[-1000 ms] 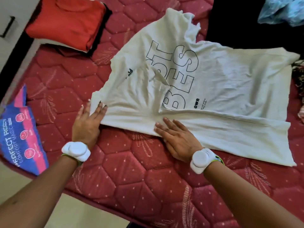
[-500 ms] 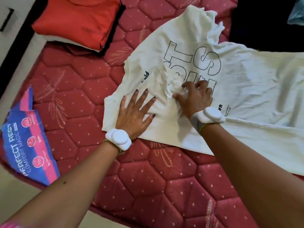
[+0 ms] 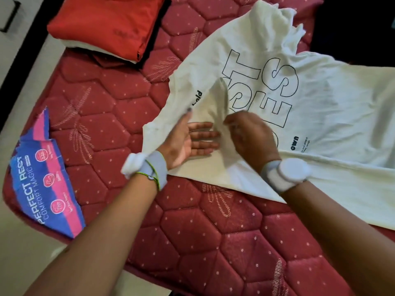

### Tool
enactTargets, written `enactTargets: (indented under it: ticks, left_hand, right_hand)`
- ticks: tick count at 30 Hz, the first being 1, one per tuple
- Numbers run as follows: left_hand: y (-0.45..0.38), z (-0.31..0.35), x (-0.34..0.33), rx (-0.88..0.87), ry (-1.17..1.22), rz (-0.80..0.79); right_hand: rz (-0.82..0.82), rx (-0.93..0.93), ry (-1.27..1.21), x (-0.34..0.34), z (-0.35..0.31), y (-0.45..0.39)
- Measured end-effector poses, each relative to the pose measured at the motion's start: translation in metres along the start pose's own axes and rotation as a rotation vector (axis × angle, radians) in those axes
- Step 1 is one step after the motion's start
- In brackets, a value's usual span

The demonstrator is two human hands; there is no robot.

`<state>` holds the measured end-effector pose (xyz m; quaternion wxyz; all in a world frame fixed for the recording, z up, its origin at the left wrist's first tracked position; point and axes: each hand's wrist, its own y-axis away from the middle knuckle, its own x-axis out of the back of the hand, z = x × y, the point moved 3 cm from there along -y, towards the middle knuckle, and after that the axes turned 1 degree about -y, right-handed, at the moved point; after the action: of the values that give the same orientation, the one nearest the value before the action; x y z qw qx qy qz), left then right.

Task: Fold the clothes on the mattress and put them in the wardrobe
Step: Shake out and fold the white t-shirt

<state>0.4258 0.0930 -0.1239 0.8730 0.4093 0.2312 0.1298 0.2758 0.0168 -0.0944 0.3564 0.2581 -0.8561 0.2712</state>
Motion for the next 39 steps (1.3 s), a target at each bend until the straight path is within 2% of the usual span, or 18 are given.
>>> enactTargets:
  ticks: [2,3,5,9,14,16,20,23,26,28,31,34,36,39]
  left_hand:
    - [0.002,0.001,0.024,0.093,0.155,-0.066]
    - [0.004,0.000,0.033,0.099,0.192,-0.090]
    - [0.007,-0.002,0.042,0.081,0.224,-0.126]
    - [0.008,0.000,0.047,0.012,0.139,-0.068]
    - [0.017,-0.012,0.063,-0.155,-0.226,0.175]
    - [0.030,-0.016,0.070,-0.256,-0.458,0.328]
    - [0.049,-0.032,0.077,-0.473,-0.941,0.554]
    - [0.052,-0.037,0.069,-0.677,-1.176,0.722]
    - [0.050,-0.034,0.059,-0.766,-1.201,0.830]
    - [0.044,-0.030,0.056,-0.747,-1.152,0.861]
    - [0.033,-0.019,0.047,-0.723,-1.128,0.897]
    - [0.023,-0.006,0.038,-0.641,-1.115,0.830]
    - [0.017,-0.001,0.035,-0.597,-1.000,0.749]
    - [0.014,0.006,0.033,-0.734,-0.709,0.696]
  right_hand:
    - [-0.201,0.400,0.181,-0.013,-0.017,0.023]
    - [-0.294,0.516,0.224,-0.020,-0.019,0.035]
    - [-0.363,0.595,0.246,-0.028,-0.017,0.052]
    - [-0.336,0.633,0.264,-0.033,-0.019,0.066]
    - [-0.261,0.327,0.296,-0.028,-0.012,0.069]
    - [-0.239,0.312,0.292,-0.025,-0.014,0.072]
    - [-0.350,0.266,0.293,-0.025,-0.010,0.080]
    - [-0.399,0.227,0.328,-0.021,-0.010,0.080]
    - [-0.439,0.230,0.324,-0.019,-0.013,0.081]
    - [-0.433,0.189,0.270,-0.016,-0.012,0.082]
    - [-0.329,0.046,0.215,-0.006,-0.002,0.079]
    - [-0.275,-0.156,0.227,0.001,0.017,0.078]
    - [-0.333,-0.168,0.285,-0.002,0.025,0.078]
    - [-0.273,-0.137,0.268,0.000,0.030,0.066]
